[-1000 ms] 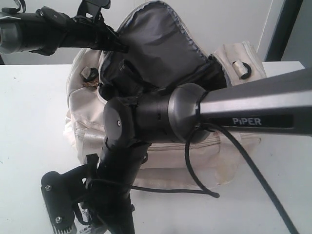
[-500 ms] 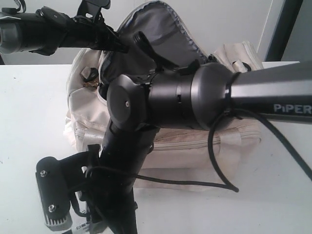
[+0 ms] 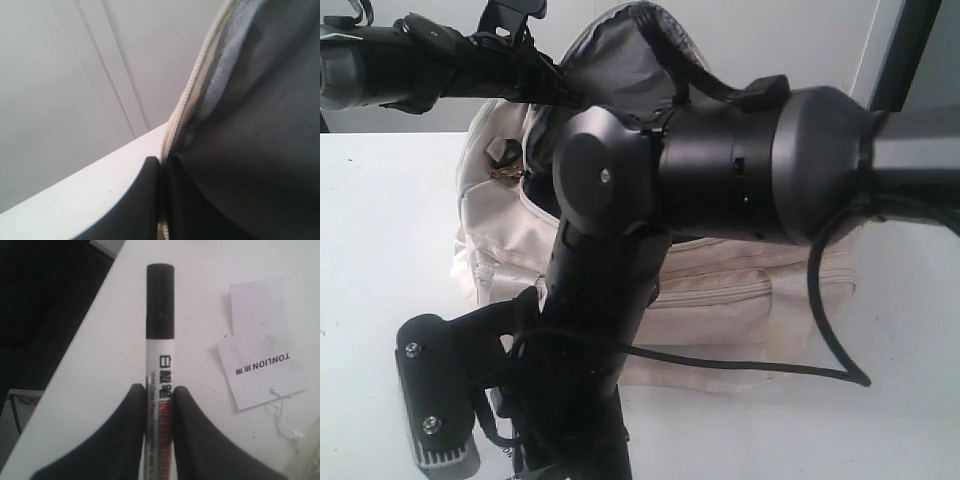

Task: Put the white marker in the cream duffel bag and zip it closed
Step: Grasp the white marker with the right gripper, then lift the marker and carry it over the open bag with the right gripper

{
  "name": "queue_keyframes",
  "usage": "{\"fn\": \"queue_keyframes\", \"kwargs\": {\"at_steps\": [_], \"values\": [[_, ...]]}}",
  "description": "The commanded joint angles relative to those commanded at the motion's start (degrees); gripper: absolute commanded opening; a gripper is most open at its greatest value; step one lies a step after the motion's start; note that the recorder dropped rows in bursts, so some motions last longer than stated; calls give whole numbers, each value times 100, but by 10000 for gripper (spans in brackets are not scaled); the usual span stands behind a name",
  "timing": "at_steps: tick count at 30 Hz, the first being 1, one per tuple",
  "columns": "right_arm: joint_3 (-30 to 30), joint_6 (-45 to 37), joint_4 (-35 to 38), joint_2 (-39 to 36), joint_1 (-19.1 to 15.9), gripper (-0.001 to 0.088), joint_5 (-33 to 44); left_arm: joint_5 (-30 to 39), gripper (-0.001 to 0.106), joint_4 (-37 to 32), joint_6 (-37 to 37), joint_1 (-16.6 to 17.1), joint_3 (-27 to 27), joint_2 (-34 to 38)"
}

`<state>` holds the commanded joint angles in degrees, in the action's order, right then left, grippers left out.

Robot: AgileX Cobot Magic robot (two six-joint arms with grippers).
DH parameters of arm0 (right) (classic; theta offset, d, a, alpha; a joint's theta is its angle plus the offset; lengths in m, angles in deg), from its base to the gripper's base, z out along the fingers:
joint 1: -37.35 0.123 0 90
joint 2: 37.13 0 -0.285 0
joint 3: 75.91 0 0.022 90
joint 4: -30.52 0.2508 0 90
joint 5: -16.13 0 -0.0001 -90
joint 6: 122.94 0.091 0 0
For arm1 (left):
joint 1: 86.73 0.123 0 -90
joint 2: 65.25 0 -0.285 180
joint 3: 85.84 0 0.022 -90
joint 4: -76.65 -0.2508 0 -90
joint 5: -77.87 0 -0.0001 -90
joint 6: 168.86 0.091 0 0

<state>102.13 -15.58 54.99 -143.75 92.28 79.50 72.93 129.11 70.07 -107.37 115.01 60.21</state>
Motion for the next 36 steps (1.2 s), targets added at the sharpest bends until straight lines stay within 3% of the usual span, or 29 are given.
{"fn": "queue_keyframes", "kwargs": {"at_steps": [9, 23, 29, 36], "values": [[0, 428, -289, 503, -11, 0, -232, 0, 0, 0, 0, 0, 0, 0], [10, 2622, -2186, 862, -23, 0, -717, 0, 0, 0, 0, 0, 0, 0], [10, 2834, -2232, 1013, -265, 0, -813, 0, 0, 0, 0, 0, 0, 0], [10, 3170, -2194, 1260, -778, 0, -911, 0, 0, 0, 0, 0, 0, 0]]}}
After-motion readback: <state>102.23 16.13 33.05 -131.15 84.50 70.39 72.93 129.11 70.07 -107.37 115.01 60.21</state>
